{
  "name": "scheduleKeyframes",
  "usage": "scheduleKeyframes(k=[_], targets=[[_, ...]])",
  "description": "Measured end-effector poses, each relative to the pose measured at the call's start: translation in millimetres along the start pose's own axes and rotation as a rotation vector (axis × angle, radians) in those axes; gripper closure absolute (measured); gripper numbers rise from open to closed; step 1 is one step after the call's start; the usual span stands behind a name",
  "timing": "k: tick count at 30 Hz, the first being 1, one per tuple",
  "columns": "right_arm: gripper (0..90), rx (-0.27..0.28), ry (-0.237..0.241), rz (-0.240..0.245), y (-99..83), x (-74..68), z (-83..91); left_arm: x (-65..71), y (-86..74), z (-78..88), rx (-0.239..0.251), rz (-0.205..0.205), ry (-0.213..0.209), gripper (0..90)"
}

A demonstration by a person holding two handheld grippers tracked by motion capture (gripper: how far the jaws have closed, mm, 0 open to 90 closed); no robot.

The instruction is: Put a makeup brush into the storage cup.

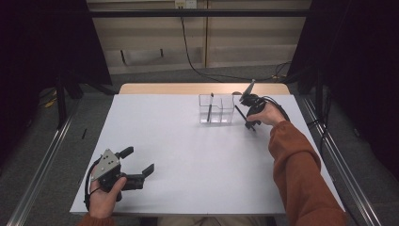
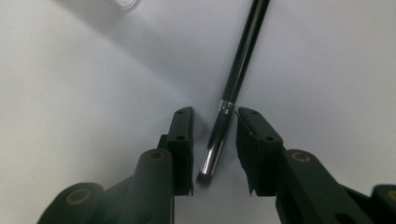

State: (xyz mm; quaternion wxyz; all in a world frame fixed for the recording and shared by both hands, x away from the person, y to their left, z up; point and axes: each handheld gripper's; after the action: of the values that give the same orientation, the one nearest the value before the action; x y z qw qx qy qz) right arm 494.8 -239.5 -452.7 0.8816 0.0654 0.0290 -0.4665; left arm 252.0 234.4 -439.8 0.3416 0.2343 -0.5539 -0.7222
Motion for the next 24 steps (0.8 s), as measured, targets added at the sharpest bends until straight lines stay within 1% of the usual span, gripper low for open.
scheduleKeyframes(k=[6, 8, 10, 12, 14, 16, 17, 19, 20, 21, 24], targets=[[68.3, 0.028, -0.005, 0.007, -4.3, -1.2, -0.5, 0.9, -0.2, -0.4, -0.001, -0.001, -0.002, 2.5], [69.5, 0.029, -0.013, 0.007, -4.4, -2.5, -0.6, 0.8, -0.3, -0.7, -0.001, 0.001, -0.002, 2.5], [73.0, 0.013, -0.02, 0.005, -2.3, -3.9, -0.7, 0.9, -0.2, -0.5, -0.001, 0.001, -0.001, 2.5], [75.4, 0.003, -0.016, -0.009, -1.0, -4.3, -0.8, 1.0, -0.2, -0.6, -0.001, 0.001, -0.002, 2.5], [78.1, 0.004, -0.013, -0.022, -1.1, -3.4, -0.7, 1.1, 0.1, -0.4, -0.001, -0.002, -0.001, 2.5], [83.4, 0.004, -0.003, -0.041, -1.7, -0.9, -0.4, 1.1, 0.4, 0.0, 0.002, -0.003, -0.004, 2.5], [84.5, 0.007, -0.004, -0.044, -1.7, 0.4, -0.5, 1.1, 0.3, 0.0, 0.001, -0.002, -0.003, 2.5], [84.7, 0.005, 0.008, -0.068, -1.7, 1.7, -0.2, 0.9, 0.1, 0.1, 0.001, -0.002, 0.0, 2.5], [84.7, 0.003, 0.005, -0.071, -1.4, 1.0, -0.3, 0.8, 0.2, 0.2, 0.001, -0.001, -0.001, 2.5], [84.8, 0.001, -0.001, -0.062, -1.0, 0.5, -0.5, 0.8, 0.3, 0.2, 0.003, -0.001, 0.0, 2.5], [85.0, -0.003, -0.01, -0.067, -0.2, -0.9, -0.4, 0.5, 0.2, 0.0, 0.001, -0.001, 0.0, 2.5]])
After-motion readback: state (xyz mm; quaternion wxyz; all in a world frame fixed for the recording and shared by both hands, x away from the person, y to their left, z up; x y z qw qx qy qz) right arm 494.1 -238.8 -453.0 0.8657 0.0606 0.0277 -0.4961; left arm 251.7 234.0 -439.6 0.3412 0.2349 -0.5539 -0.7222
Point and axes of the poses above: each handheld gripper's, and its own axes: z roughly backward along the jaws, y roughly out of its top, x roughly to its right, and after that the axes turned 4 degrees about y, right-handed
